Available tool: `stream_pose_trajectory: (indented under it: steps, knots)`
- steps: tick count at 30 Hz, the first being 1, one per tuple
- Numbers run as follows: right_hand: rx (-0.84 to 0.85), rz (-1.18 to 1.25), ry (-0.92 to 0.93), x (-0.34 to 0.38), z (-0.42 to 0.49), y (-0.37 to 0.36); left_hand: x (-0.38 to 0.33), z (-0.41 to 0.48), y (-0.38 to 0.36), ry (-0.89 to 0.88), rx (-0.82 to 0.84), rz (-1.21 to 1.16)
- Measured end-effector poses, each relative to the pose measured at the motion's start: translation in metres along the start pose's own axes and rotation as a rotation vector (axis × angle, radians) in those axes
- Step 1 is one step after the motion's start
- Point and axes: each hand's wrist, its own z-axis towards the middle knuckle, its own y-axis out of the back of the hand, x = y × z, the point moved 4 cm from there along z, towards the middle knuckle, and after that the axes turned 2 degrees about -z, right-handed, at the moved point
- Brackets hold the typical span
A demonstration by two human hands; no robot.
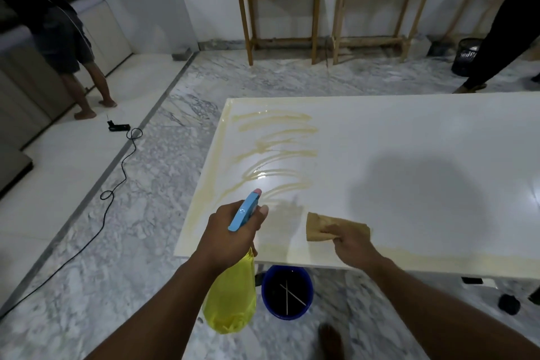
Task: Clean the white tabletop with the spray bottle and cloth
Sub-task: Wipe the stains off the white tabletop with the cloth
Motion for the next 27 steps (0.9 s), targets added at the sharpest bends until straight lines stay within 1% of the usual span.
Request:
stream_pose_trajectory:
  steps: [1, 3, 4, 5, 6, 7, 9, 13, 16, 20, 22, 24, 25, 27]
  knots:
    - [0.051, 0.082, -0.096, 0.007, 0.006, 0.016, -0.003, 0.001, 0.002, -0.004, -0.005, -0.005]
    - [0.173, 0.466, -0.276, 0.013, 0.02, 0.042, -0.008, 0.008, 0.003, -0.007, -0.001, -0.005]
    - [0.18, 0.644, -0.328, 0.013, 0.029, 0.055, -0.011, 0.012, 0.003, -0.014, -0.006, 0.0]
    - [0.187, 0.766, -0.367, 0.014, 0.037, 0.066, -0.014, 0.018, 0.002, -0.017, -0.016, 0.003]
    - [0.198, 0.838, -0.417, 0.012, 0.049, 0.074, -0.015, 0.026, 0.0, -0.018, -0.018, 0.0]
    - [0.211, 0.858, -0.474, 0.012, 0.063, 0.083, -0.018, 0.036, -0.002, -0.013, -0.013, 0.006]
    - [0.237, 0.818, -0.553, 0.013, 0.095, 0.097, -0.025, 0.056, -0.009, -0.023, 0.008, 0.007]
    - [0.279, 0.631, -0.523, 0.008, 0.195, 0.135, -0.028, 0.123, -0.022, -0.007, 0.007, -0.002]
    - [0.226, 0.483, -0.426, 0.008, 0.282, 0.168, -0.026, 0.181, -0.029, 0.026, -0.001, 0.013]
    - [0.168, 0.248, -0.22, 0.028, 0.388, 0.202, -0.022, 0.25, -0.035, 0.099, -0.063, -0.014]
    - [0.118, 0.107, -0.133, 0.03, 0.435, 0.201, -0.019, 0.275, -0.037, 0.116, -0.082, -0.028]
    - [0.056, -0.085, -0.095, 0.019, 0.475, 0.188, -0.012, 0.291, -0.039, 0.127, -0.087, -0.036]
    - [0.062, -0.135, -0.082, 0.009, 0.49, 0.174, -0.009, 0.296, -0.04, 0.13, -0.085, -0.028]
    - [0.156, -0.23, -0.056, -0.014, 0.503, 0.134, 0.0, 0.302, -0.043, 0.147, -0.084, -0.006]
